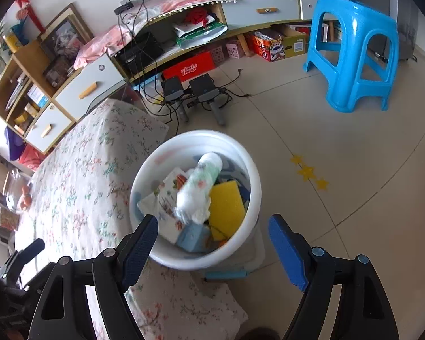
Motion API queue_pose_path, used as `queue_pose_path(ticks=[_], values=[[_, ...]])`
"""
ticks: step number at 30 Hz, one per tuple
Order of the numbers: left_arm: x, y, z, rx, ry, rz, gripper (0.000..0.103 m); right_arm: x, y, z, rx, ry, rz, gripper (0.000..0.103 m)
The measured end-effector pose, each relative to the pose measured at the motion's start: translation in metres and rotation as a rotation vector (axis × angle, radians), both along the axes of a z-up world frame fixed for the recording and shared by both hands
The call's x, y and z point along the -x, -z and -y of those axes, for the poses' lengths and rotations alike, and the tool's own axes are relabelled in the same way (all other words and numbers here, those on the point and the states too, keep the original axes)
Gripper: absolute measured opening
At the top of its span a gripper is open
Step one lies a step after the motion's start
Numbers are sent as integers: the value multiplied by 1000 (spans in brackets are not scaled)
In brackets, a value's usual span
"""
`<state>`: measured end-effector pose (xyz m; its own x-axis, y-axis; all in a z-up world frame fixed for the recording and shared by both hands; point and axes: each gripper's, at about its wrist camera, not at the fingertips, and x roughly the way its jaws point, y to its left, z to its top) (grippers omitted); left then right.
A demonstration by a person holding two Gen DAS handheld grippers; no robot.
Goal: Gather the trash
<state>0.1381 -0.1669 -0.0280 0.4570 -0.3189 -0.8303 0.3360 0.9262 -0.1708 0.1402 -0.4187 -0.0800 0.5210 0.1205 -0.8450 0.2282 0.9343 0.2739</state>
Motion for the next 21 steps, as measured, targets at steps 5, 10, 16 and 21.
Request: queue_pose_path(ticks=[5, 10, 16, 21], values=[[31, -11, -17, -68, -51, 25, 102, 30, -38, -23, 90, -20, 64, 90], [67, -28, -42, -91, -128, 65, 102, 88, -72, -59, 228, -35, 155, 103], [108, -35, -58, -112, -176, 115, 102, 136, -69, -91, 218, -54, 204, 103], [131, -38, -65, -95, -229, 164, 102, 160, -74, -116, 304, -26, 293, 103]])
